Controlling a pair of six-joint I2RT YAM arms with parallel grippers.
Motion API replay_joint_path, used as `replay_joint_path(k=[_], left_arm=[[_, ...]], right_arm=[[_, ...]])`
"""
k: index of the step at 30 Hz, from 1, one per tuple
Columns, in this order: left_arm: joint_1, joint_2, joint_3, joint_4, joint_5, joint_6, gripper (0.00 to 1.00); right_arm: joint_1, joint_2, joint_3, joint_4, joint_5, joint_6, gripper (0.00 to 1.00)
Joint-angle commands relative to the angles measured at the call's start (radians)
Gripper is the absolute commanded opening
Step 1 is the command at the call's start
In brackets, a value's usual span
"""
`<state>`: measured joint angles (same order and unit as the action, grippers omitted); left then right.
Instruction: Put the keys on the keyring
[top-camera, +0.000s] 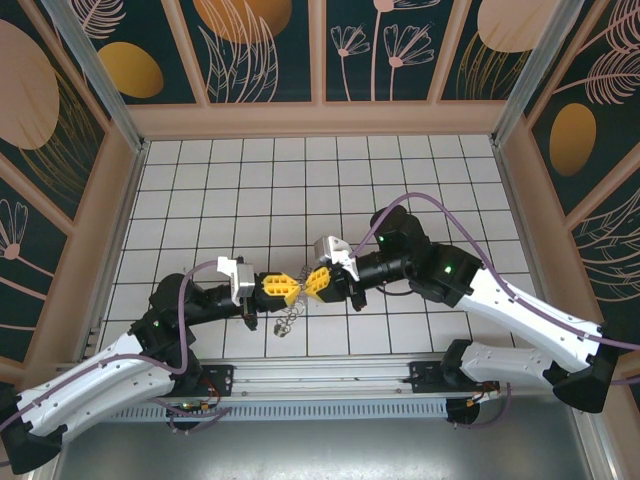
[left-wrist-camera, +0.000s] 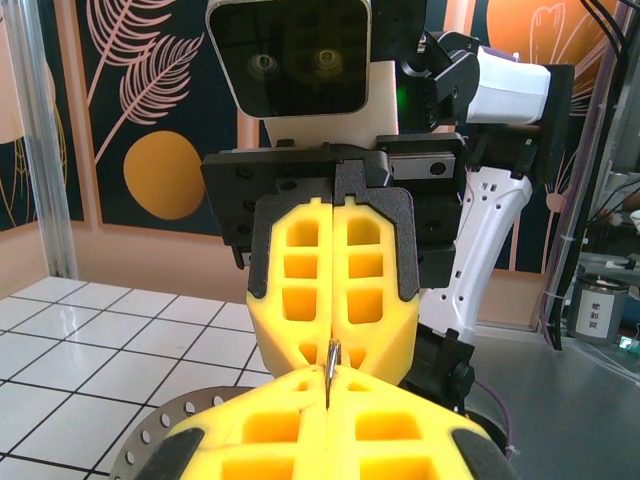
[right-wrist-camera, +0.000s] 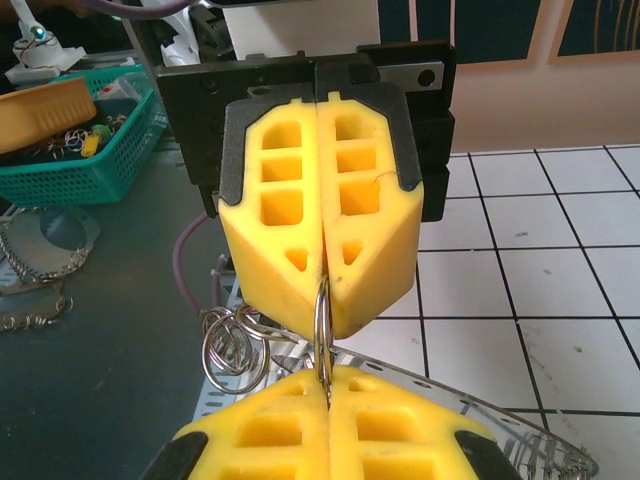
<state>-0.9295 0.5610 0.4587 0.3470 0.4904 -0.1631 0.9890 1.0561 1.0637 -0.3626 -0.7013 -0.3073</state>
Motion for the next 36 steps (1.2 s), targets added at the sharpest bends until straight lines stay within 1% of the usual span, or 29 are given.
replay_joint_path(k=[1, 4, 6, 10, 12, 14, 15, 18, 20, 22, 23, 25, 27, 30, 33, 35, 36], left_arm=[[-0.004, -0.003, 0.017, 0.005, 0.02, 0.0, 0.0], [-0.005, -0.005, 0.012, 0.005, 0.014, 0.0, 0.0], [-0.003, -0.004, 0.012, 0.009, 0.015, 0.001, 0.0], [-0.004, 0.002, 0.014, 0.014, 0.02, 0.0, 0.0], [-0.003, 0.004, 0.015, 0.012, 0.02, 0.0, 0.0], [-0.004, 0.003, 0.017, 0.01, 0.02, 0.001, 0.0], [-0.003, 0.001, 0.017, 0.007, 0.019, 0.0, 0.0], [-0.004, -0.001, 0.024, -0.011, 0.014, 0.003, 0.0], [-0.004, 0.003, 0.043, -0.049, 0.003, 0.013, 0.0], [-0.004, 0.024, 0.084, -0.139, -0.017, 0.032, 0.0], [-0.005, 0.04, 0.107, -0.187, -0.027, 0.042, 0.02], [-0.003, 0.088, 0.166, -0.312, -0.047, 0.073, 0.13], [-0.004, 0.126, 0.215, -0.401, -0.059, 0.097, 0.16], [-0.004, 0.172, 0.264, -0.49, -0.061, 0.131, 0.19], [-0.003, 0.212, 0.3, -0.546, -0.044, 0.157, 0.19], [-0.004, 0.228, 0.311, -0.565, -0.04, 0.166, 0.12], [-0.003, 0.231, 0.311, -0.566, -0.037, 0.169, 0.07]], right_arm=[[-0.008, -0.019, -0.02, 0.08, 0.014, 0.013, 0.02], [-0.009, -0.022, -0.026, 0.094, 0.02, 0.025, 0.12], [-0.009, -0.022, -0.028, 0.104, 0.018, 0.031, 0.14], [-0.012, -0.027, -0.039, 0.135, 0.031, 0.048, 0.14], [-0.013, -0.027, -0.043, 0.142, 0.026, 0.05, 0.11], [-0.013, -0.026, -0.046, 0.141, 0.025, 0.047, 0.03], [-0.013, -0.027, -0.046, 0.138, 0.026, 0.044, 0.0], [-0.013, -0.026, -0.033, 0.106, 0.039, 0.031, 0.0], [-0.014, -0.022, -0.019, 0.07, 0.056, 0.014, 0.0], [-0.011, -0.009, 0.012, 0.009, 0.08, -0.012, 0.0], [-0.012, -0.001, 0.029, -0.018, 0.093, -0.024, 0.0], [-0.009, 0.022, 0.065, -0.083, 0.12, -0.052, 0.0], [-0.006, 0.043, 0.092, -0.127, 0.136, -0.08, 0.0], [0.003, 0.08, 0.132, -0.184, 0.159, -0.114, 0.0], [0.014, 0.115, 0.172, -0.228, 0.173, -0.138, 0.0], [0.023, 0.127, 0.182, -0.233, 0.183, -0.148, 0.0], [0.027, 0.13, 0.183, -0.234, 0.183, -0.15, 0.0]])
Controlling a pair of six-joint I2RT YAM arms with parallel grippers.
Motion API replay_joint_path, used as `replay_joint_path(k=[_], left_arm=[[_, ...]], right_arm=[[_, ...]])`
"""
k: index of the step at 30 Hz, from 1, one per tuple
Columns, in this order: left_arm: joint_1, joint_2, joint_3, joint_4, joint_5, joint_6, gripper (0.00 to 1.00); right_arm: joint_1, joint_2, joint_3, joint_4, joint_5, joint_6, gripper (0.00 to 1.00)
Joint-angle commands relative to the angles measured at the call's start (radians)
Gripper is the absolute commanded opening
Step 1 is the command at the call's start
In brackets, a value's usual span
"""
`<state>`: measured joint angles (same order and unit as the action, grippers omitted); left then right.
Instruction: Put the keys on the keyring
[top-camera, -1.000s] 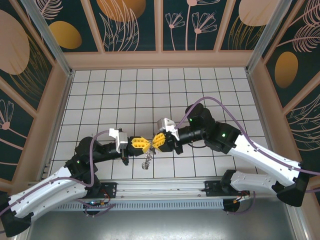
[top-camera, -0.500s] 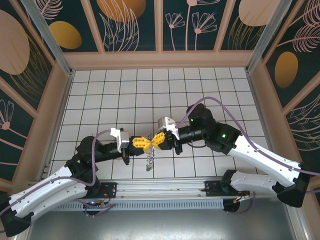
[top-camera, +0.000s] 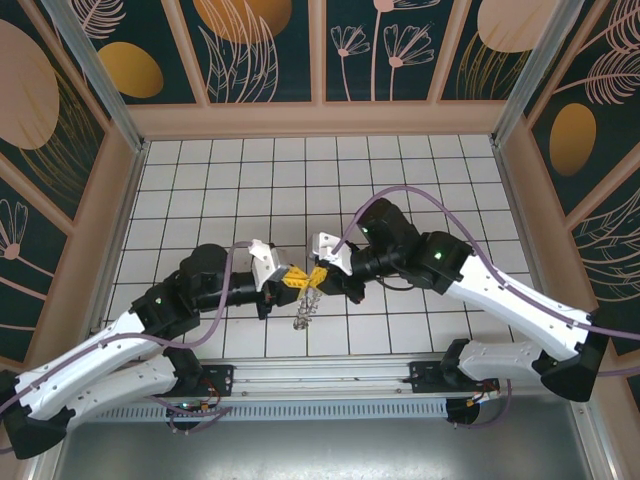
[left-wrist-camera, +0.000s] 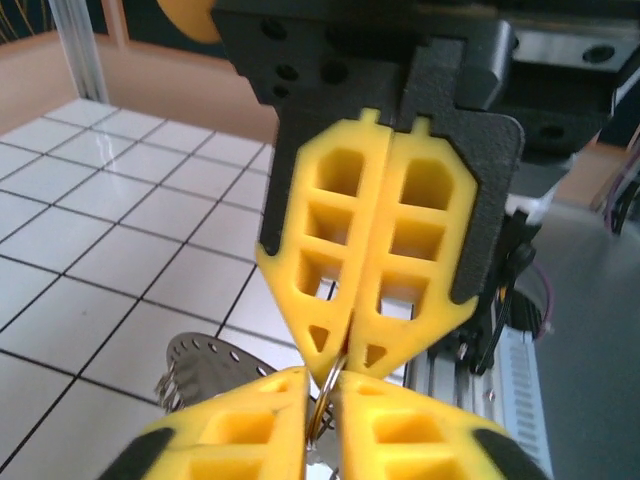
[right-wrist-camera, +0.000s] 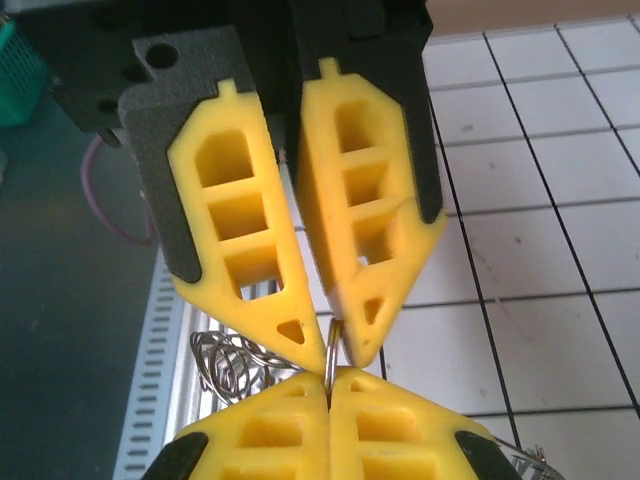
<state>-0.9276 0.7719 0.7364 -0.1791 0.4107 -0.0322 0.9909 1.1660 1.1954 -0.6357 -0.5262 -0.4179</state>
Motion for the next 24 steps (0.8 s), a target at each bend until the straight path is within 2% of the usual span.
replay_joint_path(k=[1, 7, 11, 14, 19, 24], left_arm=[[-0.005, 0.019, 0.03, -0.035, 0.046, 0.038, 0.0], [-0.006, -0.077, -0.06, 0.143, 0.072, -0.029, 0.0], [-0.006, -0.159, -0.166, 0.417, 0.144, -0.154, 0.0], [-0.006, -0.176, -0.201, 0.541, 0.168, -0.206, 0.0], [-0.005, -0.196, -0.234, 0.632, 0.17, -0.237, 0.0], [-0.006, -0.203, -0.266, 0.724, 0.184, -0.276, 0.0]], right_arm=[[0.028, 0.02, 0.051, 0.04, 0.006, -0.039, 0.0], [0.029, -0.032, 0.001, 0.106, -0.016, -0.009, 0.0], [0.032, -0.081, -0.081, 0.199, -0.084, 0.017, 0.15], [0.038, -0.102, -0.124, 0.259, -0.113, 0.046, 0.19], [0.039, -0.118, -0.156, 0.313, -0.116, 0.07, 0.2], [0.038, -0.122, -0.163, 0.338, -0.115, 0.074, 0.15]])
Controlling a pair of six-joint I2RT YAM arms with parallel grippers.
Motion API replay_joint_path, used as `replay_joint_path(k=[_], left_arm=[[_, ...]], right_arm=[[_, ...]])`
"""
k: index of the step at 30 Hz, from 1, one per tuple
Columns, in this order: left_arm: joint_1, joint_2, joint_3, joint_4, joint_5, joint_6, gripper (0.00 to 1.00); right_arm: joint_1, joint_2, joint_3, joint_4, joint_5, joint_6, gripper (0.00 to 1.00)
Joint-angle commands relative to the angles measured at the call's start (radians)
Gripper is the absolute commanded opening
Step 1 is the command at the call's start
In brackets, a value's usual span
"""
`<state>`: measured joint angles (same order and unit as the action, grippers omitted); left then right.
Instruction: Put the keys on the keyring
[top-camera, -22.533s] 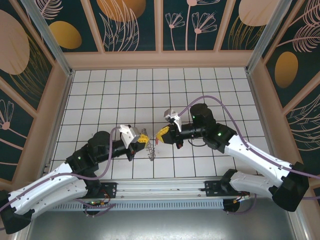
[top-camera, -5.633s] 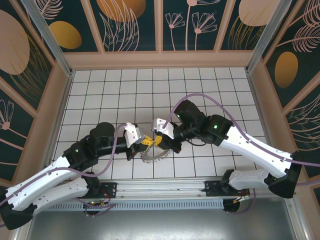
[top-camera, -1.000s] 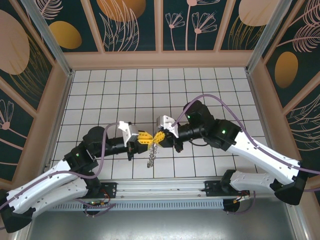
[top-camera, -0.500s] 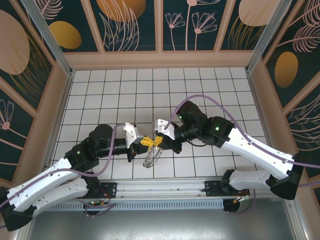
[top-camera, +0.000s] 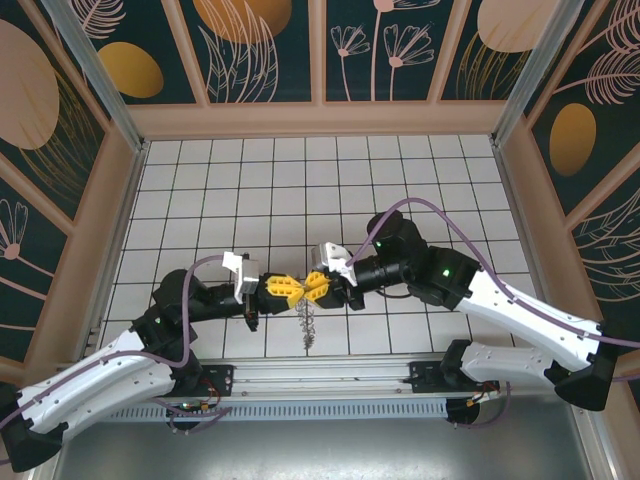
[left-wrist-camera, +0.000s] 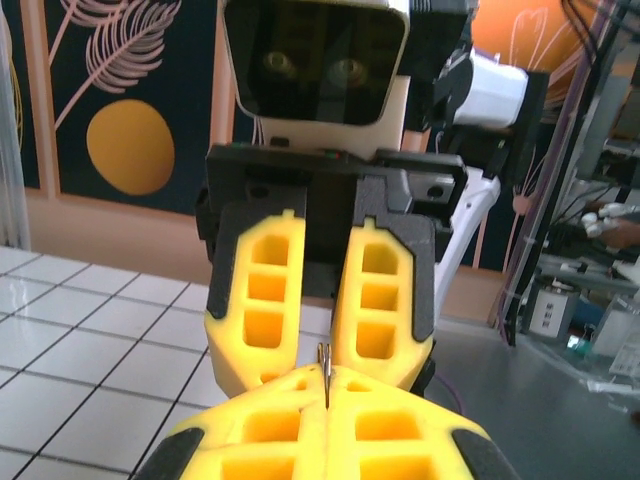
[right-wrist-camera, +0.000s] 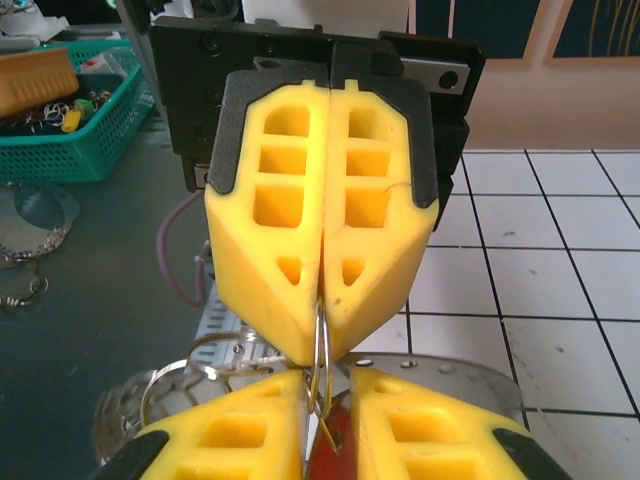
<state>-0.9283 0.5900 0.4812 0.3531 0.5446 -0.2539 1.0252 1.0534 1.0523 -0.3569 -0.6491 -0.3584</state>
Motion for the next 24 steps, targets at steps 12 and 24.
replay_joint_path(k=[12, 24], left_arm=[[-0.005, 0.045, 0.109, -0.21, -0.018, 0.118, 0.12], [-0.005, 0.148, 0.266, -0.523, -0.056, 0.298, 0.04]], right_arm=[[0.001, -0.026, 0.039, -0.021, 0.085, -0.024, 0.0], [0.004, 0.124, 0.205, -0.267, 0.123, -0.102, 0.0]])
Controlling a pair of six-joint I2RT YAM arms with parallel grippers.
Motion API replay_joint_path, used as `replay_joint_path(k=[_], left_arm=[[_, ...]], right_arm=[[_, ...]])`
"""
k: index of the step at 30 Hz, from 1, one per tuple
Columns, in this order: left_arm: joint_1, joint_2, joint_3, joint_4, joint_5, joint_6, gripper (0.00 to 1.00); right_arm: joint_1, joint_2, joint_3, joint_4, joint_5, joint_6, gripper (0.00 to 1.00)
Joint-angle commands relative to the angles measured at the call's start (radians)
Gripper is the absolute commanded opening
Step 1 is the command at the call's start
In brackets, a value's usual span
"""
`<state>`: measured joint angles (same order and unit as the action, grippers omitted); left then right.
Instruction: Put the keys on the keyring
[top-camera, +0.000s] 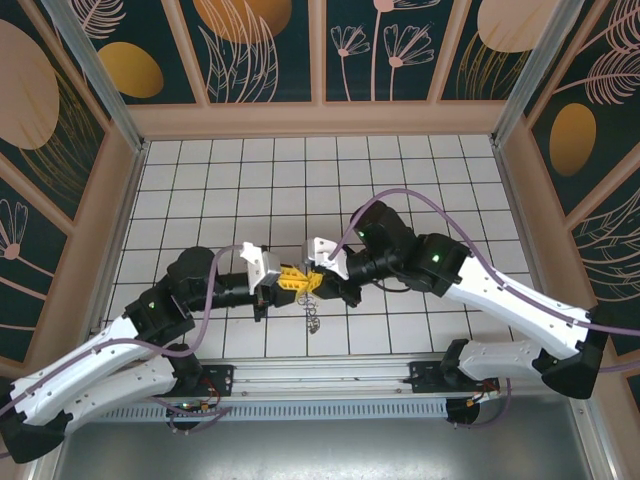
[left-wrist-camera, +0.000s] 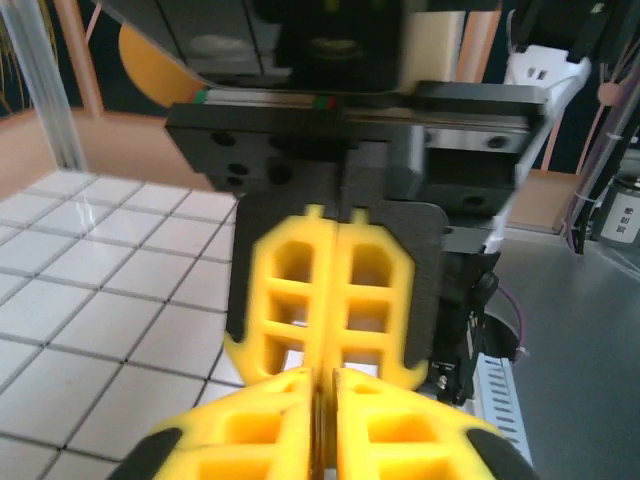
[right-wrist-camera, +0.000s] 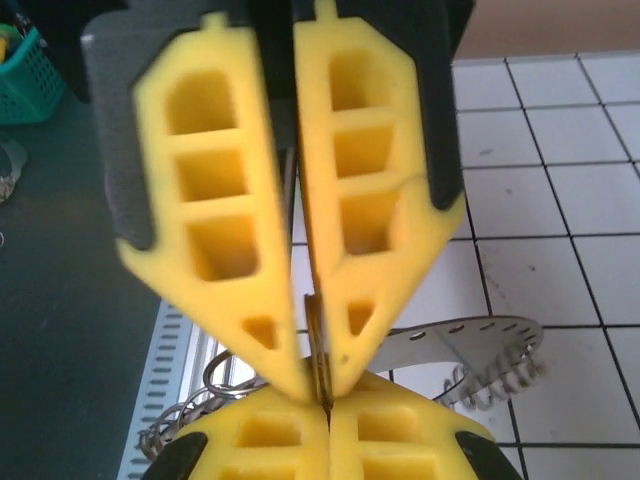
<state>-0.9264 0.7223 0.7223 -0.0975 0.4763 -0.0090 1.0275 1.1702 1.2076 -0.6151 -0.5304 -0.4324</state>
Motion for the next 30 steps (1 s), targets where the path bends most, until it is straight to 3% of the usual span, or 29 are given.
replay_joint_path(k=[1, 5, 9, 11, 15, 19, 26, 30], left_arm=[[-0.008, 0.014, 0.023, -0.071, 0.012, 0.054, 0.01], [-0.006, -0.002, 0.003, -0.061, 0.0, 0.048, 0.01], [-0.007, -0.015, -0.011, -0.063, -0.001, 0.047, 0.18], [-0.008, -0.017, -0.011, -0.072, -0.006, 0.052, 0.2], [-0.006, -0.016, -0.007, -0.083, -0.01, 0.059, 0.15], [-0.008, -0.024, -0.019, -0.053, -0.003, 0.05, 0.0], [-0.007, -0.085, -0.072, 0.107, 0.023, -0.037, 0.0], [-0.007, -0.167, -0.141, 0.299, 0.039, -0.142, 0.0]], right_arm=[[0.002, 0.002, 0.049, -0.005, -0.004, -0.027, 0.0], [0.002, -0.028, 0.039, 0.019, -0.034, -0.022, 0.0], [0.002, -0.044, 0.039, 0.024, -0.054, -0.022, 0.0], [0.002, -0.038, 0.043, 0.016, -0.053, -0.025, 0.0], [0.002, -0.03, 0.045, 0.011, -0.056, -0.028, 0.0], [0.002, -0.03, 0.043, 0.019, -0.06, -0.023, 0.0], [0.003, -0.051, 0.013, 0.041, -0.034, -0.015, 0.0], [0.003, -0.085, -0.028, 0.085, -0.054, 0.009, 0.13]])
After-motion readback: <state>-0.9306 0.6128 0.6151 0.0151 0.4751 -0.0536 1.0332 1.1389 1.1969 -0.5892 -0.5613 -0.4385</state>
